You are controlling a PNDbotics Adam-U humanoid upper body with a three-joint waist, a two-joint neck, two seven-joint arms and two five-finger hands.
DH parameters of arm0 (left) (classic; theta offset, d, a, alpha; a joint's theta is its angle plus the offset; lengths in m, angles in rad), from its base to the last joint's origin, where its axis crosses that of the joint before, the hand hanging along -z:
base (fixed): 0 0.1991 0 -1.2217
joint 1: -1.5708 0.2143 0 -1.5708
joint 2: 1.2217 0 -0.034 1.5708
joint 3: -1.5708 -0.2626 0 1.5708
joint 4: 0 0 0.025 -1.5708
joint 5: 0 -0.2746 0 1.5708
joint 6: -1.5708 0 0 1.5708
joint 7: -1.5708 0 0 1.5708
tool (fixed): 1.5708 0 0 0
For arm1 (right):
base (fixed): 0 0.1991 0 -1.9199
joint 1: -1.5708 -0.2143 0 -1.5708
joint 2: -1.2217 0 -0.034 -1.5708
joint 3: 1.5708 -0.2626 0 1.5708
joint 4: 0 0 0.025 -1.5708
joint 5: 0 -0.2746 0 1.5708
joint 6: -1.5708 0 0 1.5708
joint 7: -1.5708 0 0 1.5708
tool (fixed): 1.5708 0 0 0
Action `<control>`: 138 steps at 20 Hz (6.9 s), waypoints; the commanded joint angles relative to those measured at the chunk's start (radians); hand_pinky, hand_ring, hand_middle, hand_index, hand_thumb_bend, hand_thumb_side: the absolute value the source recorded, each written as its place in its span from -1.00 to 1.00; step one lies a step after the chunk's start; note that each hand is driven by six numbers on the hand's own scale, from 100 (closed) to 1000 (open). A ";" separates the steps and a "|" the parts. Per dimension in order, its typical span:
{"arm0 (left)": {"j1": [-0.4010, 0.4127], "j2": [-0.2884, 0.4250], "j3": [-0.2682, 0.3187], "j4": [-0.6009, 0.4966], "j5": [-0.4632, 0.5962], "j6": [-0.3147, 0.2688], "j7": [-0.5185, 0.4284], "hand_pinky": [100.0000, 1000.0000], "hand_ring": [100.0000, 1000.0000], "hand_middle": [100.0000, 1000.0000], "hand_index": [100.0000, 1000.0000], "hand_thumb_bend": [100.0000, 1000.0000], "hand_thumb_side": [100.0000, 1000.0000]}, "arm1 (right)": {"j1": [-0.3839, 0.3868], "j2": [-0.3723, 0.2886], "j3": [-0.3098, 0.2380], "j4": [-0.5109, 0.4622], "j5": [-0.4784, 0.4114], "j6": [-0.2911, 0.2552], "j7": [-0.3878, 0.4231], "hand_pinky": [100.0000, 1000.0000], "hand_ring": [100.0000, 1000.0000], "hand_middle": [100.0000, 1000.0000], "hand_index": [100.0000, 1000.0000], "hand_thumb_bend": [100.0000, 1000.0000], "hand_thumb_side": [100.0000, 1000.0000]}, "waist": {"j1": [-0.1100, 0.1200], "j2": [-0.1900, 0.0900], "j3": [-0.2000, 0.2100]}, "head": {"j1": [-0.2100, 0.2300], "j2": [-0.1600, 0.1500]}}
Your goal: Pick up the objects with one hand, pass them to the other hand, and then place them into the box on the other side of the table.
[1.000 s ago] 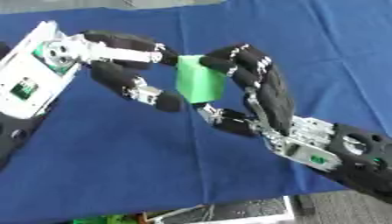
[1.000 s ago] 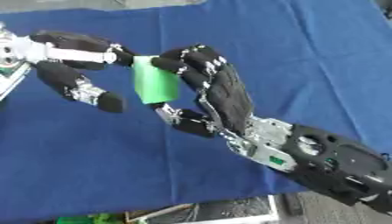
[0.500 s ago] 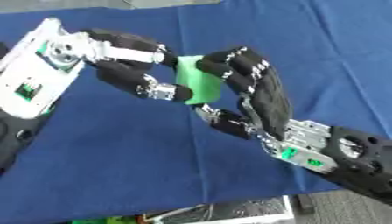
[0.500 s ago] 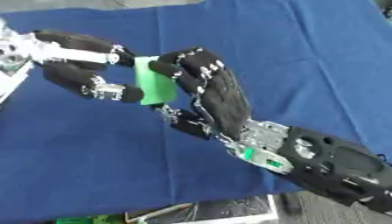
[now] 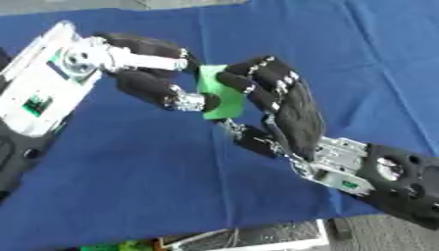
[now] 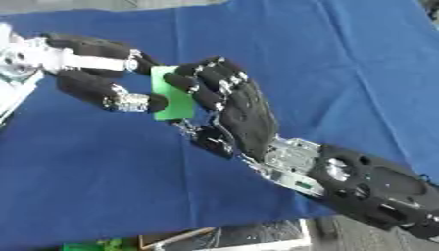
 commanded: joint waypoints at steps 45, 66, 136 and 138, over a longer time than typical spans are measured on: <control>-0.015 -0.035 0.025 -0.001 0.180 0.204 0.244 0.91 1.00 -0.54 -0.33 -1.00 -0.67 | -0.008 0.014 0.020 -0.012 0.116 -0.042 -0.002 0.49 0.54 0.53 0.52 0.12 -0.79 | 0.001 -0.011 -0.010 | -0.009 0.010; -0.011 -0.016 0.043 0.028 0.190 0.199 0.247 0.88 1.00 -0.65 -0.46 -1.00 -0.68 | 0.027 0.019 0.042 -0.012 0.191 0.227 -0.002 0.80 1.00 0.93 0.80 -0.13 -0.13 | 0.002 -0.007 -0.007 | -0.014 0.014; 0.020 0.237 0.192 0.102 0.138 0.141 0.341 0.80 1.00 -0.69 -0.54 -1.00 -0.68 | 0.232 0.012 0.133 -0.012 0.431 0.435 -0.002 0.93 1.00 0.88 0.76 -0.24 -0.53 | -0.004 -0.055 -0.022 | 0.238 -0.152; 0.025 0.246 0.197 0.114 0.127 0.134 0.348 0.80 1.00 -0.70 -0.54 -1.00 -0.68 | 0.237 0.011 0.135 -0.012 0.434 0.437 -0.002 0.93 1.00 0.88 0.76 -0.24 -0.53 | -0.005 -0.054 -0.020 | 0.241 -0.151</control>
